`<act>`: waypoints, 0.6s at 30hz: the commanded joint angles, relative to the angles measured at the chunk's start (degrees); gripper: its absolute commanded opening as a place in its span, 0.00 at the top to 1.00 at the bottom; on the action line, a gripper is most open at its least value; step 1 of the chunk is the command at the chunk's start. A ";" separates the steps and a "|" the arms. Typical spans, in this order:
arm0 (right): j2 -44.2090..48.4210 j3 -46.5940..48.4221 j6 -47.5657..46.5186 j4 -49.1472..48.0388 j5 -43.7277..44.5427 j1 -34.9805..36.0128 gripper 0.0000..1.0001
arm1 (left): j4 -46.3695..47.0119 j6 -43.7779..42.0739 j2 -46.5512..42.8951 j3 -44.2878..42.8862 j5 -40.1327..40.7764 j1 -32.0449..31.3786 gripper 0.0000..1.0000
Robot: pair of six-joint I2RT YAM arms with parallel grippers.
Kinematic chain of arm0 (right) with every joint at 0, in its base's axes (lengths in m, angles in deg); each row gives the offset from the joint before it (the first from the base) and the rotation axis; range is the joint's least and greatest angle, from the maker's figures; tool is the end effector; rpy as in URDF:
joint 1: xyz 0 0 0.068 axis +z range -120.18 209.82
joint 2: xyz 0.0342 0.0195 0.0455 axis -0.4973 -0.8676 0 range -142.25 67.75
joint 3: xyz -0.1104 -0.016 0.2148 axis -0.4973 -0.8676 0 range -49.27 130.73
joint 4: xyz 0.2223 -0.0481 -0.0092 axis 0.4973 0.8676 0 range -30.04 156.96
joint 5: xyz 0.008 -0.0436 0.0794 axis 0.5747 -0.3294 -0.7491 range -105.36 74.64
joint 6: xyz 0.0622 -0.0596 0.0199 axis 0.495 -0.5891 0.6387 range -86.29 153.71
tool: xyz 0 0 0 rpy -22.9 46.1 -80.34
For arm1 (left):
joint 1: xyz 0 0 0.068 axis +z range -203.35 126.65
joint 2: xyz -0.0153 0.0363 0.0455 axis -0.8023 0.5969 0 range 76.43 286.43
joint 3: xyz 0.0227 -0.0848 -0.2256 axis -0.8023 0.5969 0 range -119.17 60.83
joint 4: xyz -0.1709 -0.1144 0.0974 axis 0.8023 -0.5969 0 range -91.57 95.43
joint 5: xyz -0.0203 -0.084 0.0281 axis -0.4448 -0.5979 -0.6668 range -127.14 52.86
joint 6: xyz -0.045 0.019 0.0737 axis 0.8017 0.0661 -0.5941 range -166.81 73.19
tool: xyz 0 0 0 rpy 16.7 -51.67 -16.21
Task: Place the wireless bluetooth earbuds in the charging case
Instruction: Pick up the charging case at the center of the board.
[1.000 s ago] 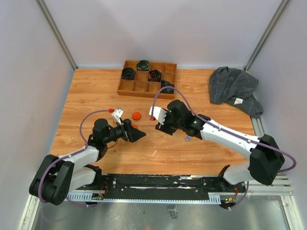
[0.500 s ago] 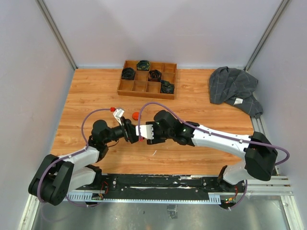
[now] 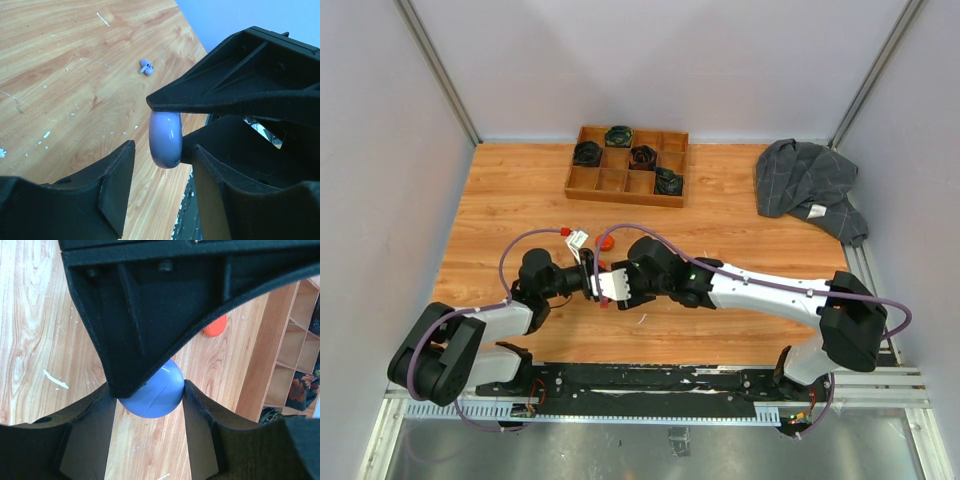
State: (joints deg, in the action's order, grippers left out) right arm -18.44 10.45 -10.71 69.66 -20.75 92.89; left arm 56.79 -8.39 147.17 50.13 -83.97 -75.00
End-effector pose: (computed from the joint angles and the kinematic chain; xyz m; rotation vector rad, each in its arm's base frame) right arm 0.1477 0.3074 0.2160 -1.8157 1.2659 0.2848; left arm 0.1887 -0.1365 0.1627 0.3974 1.8667 -1.4397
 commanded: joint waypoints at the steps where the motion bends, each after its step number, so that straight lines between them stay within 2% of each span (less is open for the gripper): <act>1: -0.97 2.40 -2.36 -1.28 0.93 1.33 0.55 | 2.08 -0.01 0.58 -1.69 -1.97 -0.56 0.48; 7: -0.78 2.24 -3.33 -1.41 0.82 2.03 0.55 | 2.13 -0.12 0.05 -1.52 -1.60 -0.65 0.55; 13: -0.42 1.75 -4.23 -1.61 1.25 2.15 0.54 | 5.92 1.22 0.39 -0.72 -3.06 -0.64 0.71; 18: 0.80 0.72 -4.53 -1.65 1.77 2.15 0.44 | 8.89 1.60 0.08 0.18 -3.79 -0.59 0.84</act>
State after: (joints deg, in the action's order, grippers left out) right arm -18.88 11.02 -14.28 68.83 -19.61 93.85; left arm 59.19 -6.49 147.65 50.02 -84.75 -75.22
